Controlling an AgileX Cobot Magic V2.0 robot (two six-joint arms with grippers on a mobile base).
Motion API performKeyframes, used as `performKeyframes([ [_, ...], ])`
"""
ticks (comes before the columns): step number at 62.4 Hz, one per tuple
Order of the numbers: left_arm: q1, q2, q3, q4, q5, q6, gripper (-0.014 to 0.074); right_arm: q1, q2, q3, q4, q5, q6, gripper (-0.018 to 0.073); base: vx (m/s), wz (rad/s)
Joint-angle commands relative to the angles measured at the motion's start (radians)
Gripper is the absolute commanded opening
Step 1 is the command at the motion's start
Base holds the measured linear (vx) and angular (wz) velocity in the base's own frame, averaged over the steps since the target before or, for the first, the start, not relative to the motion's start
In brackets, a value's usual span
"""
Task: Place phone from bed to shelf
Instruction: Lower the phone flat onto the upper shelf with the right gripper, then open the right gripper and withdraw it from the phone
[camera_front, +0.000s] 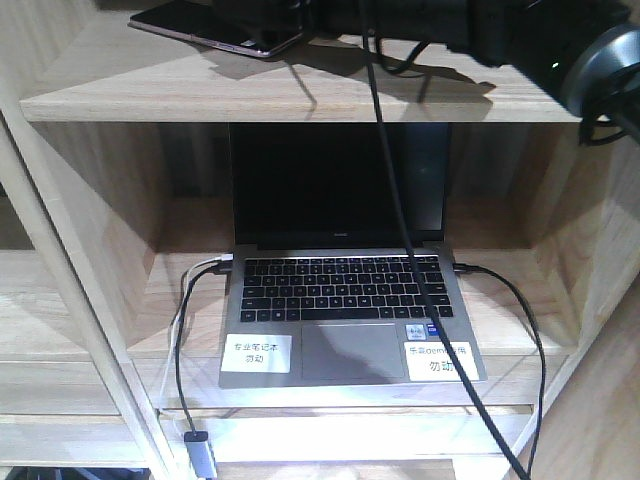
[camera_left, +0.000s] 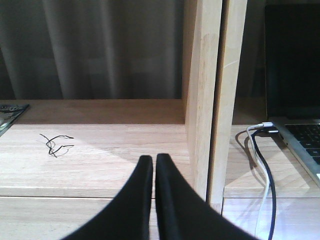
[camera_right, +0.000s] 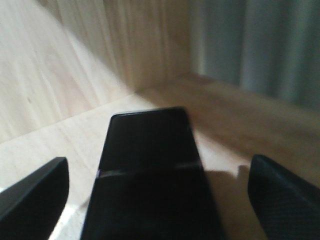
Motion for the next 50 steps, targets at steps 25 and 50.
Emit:
performKeyframes([
  [25, 0.000, -0.008, 0.007, -0.009, -0.070, 0.000, 0.0001, -0.004, -0.106, -0.028, 0.019, -0.029, 0.049, 0.0428, 0.00, 0.00],
  [50, 0.000, -0.008, 0.007, -0.009, -0.070, 0.000, 0.0001, -0.004, -0.248, -0.028, -0.123, 0.031, 0.163, -0.0005, 0.00, 0.00],
])
